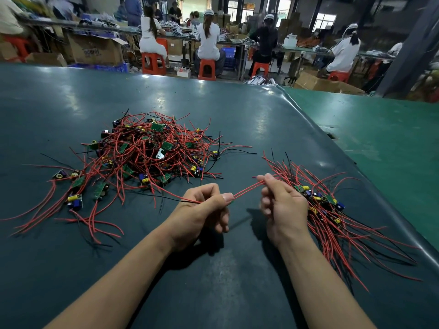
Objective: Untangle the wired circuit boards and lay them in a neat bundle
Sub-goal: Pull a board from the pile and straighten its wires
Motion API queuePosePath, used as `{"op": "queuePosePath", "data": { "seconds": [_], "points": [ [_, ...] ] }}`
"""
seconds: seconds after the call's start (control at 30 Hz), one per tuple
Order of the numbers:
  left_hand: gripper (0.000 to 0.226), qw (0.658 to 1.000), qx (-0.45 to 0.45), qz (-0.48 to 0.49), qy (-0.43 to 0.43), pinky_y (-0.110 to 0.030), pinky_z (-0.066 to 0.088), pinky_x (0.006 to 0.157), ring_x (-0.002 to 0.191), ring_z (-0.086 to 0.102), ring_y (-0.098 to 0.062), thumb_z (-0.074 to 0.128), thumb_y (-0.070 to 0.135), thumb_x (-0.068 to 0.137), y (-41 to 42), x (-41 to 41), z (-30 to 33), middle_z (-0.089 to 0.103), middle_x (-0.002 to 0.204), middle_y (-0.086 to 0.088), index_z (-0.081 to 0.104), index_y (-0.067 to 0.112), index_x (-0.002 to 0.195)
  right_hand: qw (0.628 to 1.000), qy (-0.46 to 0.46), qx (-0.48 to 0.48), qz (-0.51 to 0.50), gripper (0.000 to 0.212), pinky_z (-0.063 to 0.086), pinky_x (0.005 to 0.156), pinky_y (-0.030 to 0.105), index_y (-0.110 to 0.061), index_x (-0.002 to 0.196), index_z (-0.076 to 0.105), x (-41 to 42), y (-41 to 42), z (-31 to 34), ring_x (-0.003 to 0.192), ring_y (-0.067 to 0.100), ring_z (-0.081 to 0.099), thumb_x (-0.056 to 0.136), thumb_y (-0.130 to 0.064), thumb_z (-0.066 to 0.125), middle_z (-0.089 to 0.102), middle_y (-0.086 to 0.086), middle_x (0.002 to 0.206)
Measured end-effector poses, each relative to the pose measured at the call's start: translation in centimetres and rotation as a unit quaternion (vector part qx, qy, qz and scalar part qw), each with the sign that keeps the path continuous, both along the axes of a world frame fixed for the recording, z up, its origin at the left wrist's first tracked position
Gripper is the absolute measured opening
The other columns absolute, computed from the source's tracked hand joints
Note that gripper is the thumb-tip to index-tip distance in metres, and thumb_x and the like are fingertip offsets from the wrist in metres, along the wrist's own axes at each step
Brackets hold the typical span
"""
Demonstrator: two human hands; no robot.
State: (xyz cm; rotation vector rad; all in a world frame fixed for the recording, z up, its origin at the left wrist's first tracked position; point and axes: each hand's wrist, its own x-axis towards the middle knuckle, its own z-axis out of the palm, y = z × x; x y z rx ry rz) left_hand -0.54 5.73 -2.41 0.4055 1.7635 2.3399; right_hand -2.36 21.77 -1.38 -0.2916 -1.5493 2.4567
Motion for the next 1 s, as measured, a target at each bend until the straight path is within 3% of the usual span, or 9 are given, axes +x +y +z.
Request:
{"op": "queuePosePath", "data": {
  "seconds": [0.23, 0.37, 0.47, 0.53, 0.6, 0.67, 0.73, 0.9, 1.0],
  "points": [
    [0.03, 0.998, 0.053, 0.022, -0.007, -0.031, 0.043, 0.051, 0.038, 0.044, -0.014, 0.06, 0.02, 0.085, -0.2, 0.2, 0.4, 0.049, 0.052, -0.008, 0.04, 0.014, 0.063, 0.994, -0.017, -0.107, -0.024, 0.033, 0.028, 0.035, 0.014, -0.008, 0.083, 0.068, -0.3, 0.6, 0.1, 0.036, 0.006, 0.04, 0.102, -0.025, 0.047, 0.052, -0.002, 0.053],
    [0.033, 0.996, 0.063, 0.063, -0.017, -0.028, 0.039, 0.047, 0.035, 0.042, -0.014, 0.063, 0.034, 0.083, -0.1, 0.0, 0.8, 0.052, 0.051, -0.007, 0.044, 0.01, 0.07, 0.983, -0.063, -0.083, 0.153, 0.029, 0.03, 0.034, 0.016, -0.008, 0.098, 0.07, 0.7, -0.1, 0.0, 0.038, 0.007, 0.044, 0.097, -0.028, 0.05, 0.056, 0.0, 0.062],
    [0.035, 0.997, 0.058, 0.046, -0.038, -0.022, 0.036, 0.04, 0.034, 0.044, -0.015, 0.058, 0.043, 0.079, -0.2, 0.0, 0.9, 0.05, 0.045, -0.007, 0.062, 0.011, 0.065, 0.948, -0.014, -0.008, 0.319, 0.039, 0.033, 0.036, 0.016, -0.017, 0.12, 0.067, 1.8, -1.3, -0.4, 0.046, 0.011, 0.052, 0.081, -0.015, 0.069, 0.061, 0.009, 0.075],
    [0.04, 0.998, 0.042, 0.027, -0.045, -0.018, 0.035, 0.037, 0.032, 0.043, -0.011, 0.058, 0.048, 0.079, -0.2, 0.0, 0.8, 0.048, 0.047, -0.009, 0.075, 0.012, 0.079, 0.932, 0.028, 0.011, 0.361, 0.042, 0.04, 0.039, 0.018, -0.018, 0.119, 0.069, 2.1, -1.8, -0.7, 0.053, 0.018, 0.06, 0.077, -0.014, 0.074, 0.057, 0.021, 0.086],
    [0.055, 0.999, 0.007, 0.033, -0.041, -0.018, 0.034, 0.038, 0.03, 0.041, -0.011, 0.058, 0.058, 0.077, -0.2, 0.0, 0.7, 0.047, 0.051, -0.01, 0.076, 0.008, 0.091, 0.943, 0.042, 0.031, 0.328, 0.036, 0.04, 0.041, 0.018, -0.015, 0.11, 0.073, 2.1, -2.0, -0.8, 0.052, 0.017, 0.058, 0.074, -0.015, 0.076, 0.058, 0.02, 0.088],
    [0.082, 0.998, -0.017, 0.046, -0.041, -0.024, 0.034, 0.044, 0.031, 0.038, -0.016, 0.061, 0.075, 0.067, -0.3, -0.2, 0.5, 0.042, 0.042, -0.009, 0.065, -0.006, 0.073, 0.961, 0.057, 0.073, 0.26, 0.027, 0.035, 0.042, 0.017, -0.016, 0.096, 0.078, 2.1, -2.2, -0.8, 0.047, 0.01, 0.048, 0.069, -0.019, 0.079, 0.066, 0.01, 0.078],
    [0.078, 0.998, -0.017, 0.044, -0.034, -0.027, 0.036, 0.048, 0.033, 0.036, -0.017, 0.065, 0.087, 0.051, -0.2, -0.2, 0.4, 0.041, 0.04, -0.008, 0.049, 0.01, 0.05, 0.978, 0.079, 0.102, 0.163, 0.019, 0.036, 0.041, 0.017, -0.017, 0.083, 0.079, 2.1, -2.5, -0.7, 0.045, 0.008, 0.045, 0.066, -0.023, 0.08, 0.068, 0.004, 0.066],
    [0.07, 0.999, 0.007, 0.023, -0.034, -0.028, 0.035, 0.049, 0.029, 0.034, -0.015, 0.067, 0.085, 0.053, -0.3, -0.5, 0.2, 0.045, 0.04, -0.007, 0.045, 0.019, 0.048, 0.976, 0.097, 0.029, -0.19, 0.02, 0.034, 0.032, 0.017, -0.009, 0.081, 0.067, 1.1, -0.8, -0.3, 0.034, 0.008, 0.048, 0.082, -0.028, 0.073, 0.067, -0.002, 0.059],
    [0.064, 0.998, 0.019, 0.031, -0.048, -0.032, 0.034, 0.054, 0.029, 0.035, -0.015, 0.058, 0.076, 0.067, -0.3, -0.5, 0.3, 0.045, 0.04, -0.008, 0.044, 0.017, 0.048, 0.97, 0.013, -0.059, -0.234, 0.035, 0.035, 0.032, 0.018, -0.011, 0.075, 0.056, 0.7, 0.1, -0.6, 0.035, 0.009, 0.051, 0.091, -0.041, 0.064, 0.067, 0.001, 0.068]
  ]
}}
